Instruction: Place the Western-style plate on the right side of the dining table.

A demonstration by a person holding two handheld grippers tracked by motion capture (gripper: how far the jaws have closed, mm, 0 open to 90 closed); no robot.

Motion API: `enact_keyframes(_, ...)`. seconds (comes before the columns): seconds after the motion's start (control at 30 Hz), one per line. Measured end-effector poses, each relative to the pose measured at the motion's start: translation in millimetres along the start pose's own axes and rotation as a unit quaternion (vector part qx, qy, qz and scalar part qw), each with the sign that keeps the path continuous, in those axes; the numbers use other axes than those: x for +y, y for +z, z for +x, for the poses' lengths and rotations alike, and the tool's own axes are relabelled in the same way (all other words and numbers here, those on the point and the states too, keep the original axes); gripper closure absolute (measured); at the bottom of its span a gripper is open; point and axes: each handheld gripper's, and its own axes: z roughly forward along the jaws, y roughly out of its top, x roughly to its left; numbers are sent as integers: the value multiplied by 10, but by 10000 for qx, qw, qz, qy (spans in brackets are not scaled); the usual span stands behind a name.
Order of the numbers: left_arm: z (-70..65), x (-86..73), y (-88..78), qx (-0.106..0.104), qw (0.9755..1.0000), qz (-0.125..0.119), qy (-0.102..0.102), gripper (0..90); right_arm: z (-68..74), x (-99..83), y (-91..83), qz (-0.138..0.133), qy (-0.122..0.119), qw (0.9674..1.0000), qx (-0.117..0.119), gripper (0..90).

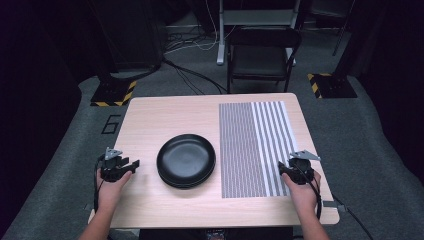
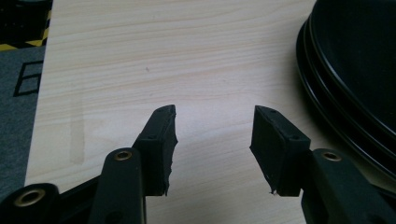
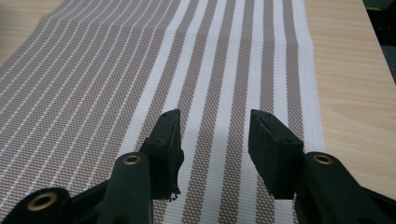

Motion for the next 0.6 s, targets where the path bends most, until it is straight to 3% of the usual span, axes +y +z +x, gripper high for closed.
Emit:
enact_keyframes(0.03,-17,16,-1,-109,9999,33,26,511,21,21,0,13,-32,10000,-8,531)
enact_keyframes(0.2,-83,83,-28,-194,9998,-26,41,522,140,122,13,-46,-156,9998,130,535)
enact_keyframes(0.33,-107,150,-69,-265,9996,-118,-9,529,228,176,25,-77,-81,9994,314,540)
enact_keyframes(0.5,-111,212,-110,-414,9987,-122,-265,541,341,218,60,-148,-187,9988,436,553)
enact_keyframes(0.6,-115,237,-124,-443,9984,-201,-295,552,404,240,90,-159,-150,9981,581,559)
